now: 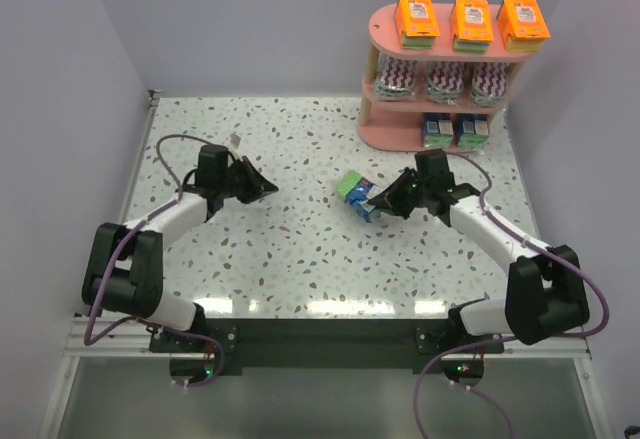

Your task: Place and organize the cleaning sponges onto the shelf

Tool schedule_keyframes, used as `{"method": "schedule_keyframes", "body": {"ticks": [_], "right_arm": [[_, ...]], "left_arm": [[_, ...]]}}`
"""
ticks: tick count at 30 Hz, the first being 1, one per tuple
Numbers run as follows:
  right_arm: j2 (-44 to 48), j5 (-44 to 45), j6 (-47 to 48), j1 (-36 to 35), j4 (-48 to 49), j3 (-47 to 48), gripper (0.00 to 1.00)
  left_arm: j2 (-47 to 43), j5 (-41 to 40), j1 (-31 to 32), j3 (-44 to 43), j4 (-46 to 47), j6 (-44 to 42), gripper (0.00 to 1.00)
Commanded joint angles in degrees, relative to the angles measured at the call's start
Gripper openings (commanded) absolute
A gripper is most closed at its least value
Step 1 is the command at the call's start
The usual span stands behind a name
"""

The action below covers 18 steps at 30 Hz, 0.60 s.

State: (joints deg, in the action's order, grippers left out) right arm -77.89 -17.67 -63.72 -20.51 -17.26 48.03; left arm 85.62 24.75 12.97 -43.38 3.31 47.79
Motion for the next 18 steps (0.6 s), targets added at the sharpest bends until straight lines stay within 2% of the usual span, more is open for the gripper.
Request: {"method": "schedule_keyframes", "body": {"ticks": [1, 5, 11, 18], "right_arm": [[1.2, -1.5, 2.3, 6.7, -2.0, 3.3, 0.0], [-1.6, -1.5, 1.9, 15.1, -2.1, 7.2, 0.0], [-11.0, 0.8, -3.0, 17.1, 4.4, 14.2, 0.0], [-16.9, 9.6, -15.9, 17.3, 27.3, 9.7, 0.0]], "left_arm": [[-2.9, 1.0, -2.8, -4.9, -7.1, -4.3, 0.03], [-4.7, 2.8, -3.0, -3.8, -8.3, -4.0, 0.03], [-8.9, 2.9, -3.0, 0.9, -8.3, -3.1, 0.03], [-14.4, 2.4, -3.0, 3.1, -11.7, -3.0, 0.03]]}}
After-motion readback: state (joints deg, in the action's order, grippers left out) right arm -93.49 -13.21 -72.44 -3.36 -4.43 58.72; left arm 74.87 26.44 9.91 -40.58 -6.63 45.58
